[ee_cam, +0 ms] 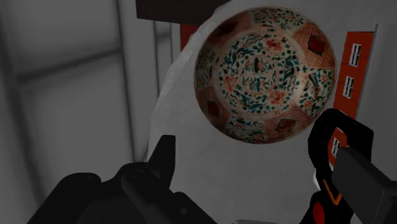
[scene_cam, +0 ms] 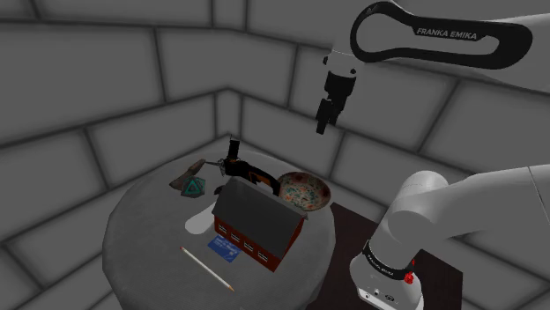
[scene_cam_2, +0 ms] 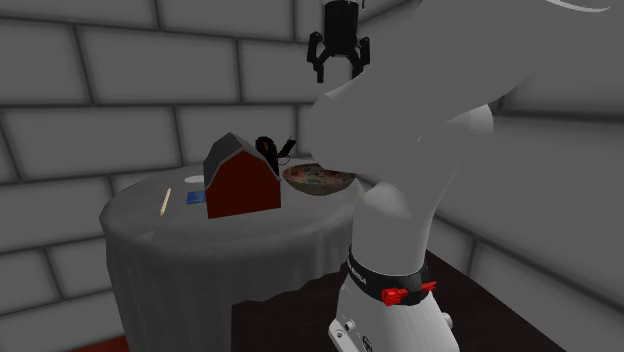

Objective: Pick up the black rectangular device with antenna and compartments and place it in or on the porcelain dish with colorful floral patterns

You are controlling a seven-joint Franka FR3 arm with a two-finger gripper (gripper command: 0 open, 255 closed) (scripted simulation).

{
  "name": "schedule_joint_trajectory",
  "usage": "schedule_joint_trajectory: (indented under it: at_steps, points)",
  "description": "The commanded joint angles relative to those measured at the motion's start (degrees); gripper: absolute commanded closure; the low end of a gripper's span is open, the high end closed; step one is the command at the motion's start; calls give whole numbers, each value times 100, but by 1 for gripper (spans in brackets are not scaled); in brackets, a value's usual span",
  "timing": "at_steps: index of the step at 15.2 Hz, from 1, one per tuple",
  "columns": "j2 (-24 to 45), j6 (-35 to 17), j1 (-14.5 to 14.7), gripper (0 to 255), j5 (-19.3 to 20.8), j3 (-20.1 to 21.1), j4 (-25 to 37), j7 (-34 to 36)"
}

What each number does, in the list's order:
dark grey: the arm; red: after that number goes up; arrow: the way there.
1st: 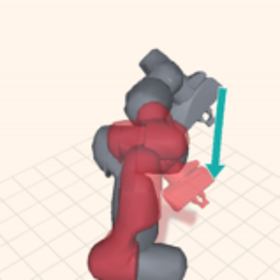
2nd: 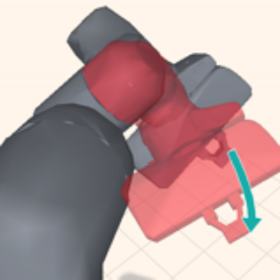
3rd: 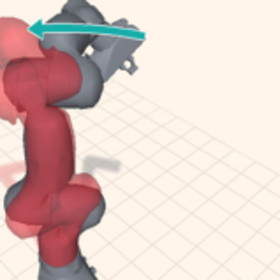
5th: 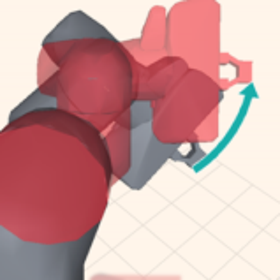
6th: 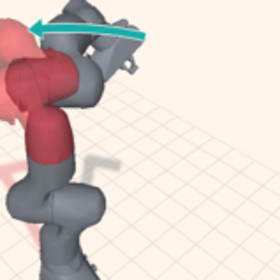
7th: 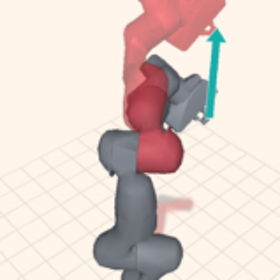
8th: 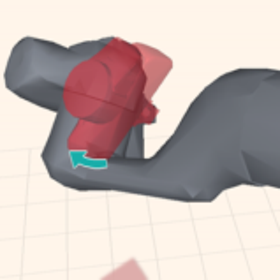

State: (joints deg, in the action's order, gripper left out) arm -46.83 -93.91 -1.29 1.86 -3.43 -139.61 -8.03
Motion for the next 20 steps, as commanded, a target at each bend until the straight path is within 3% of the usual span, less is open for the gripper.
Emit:
schedule_joint_trajectory:
  at_steps: [1, 10, 20]
  points:
    - [0, 0, 0, 0, 0, 0, 0, 0]
    - [1547, -1616, -8, 0, -346, 621, 59, 1246]
    - [3702, -2971, -110, 0, -228, 1119, 989, 2635]
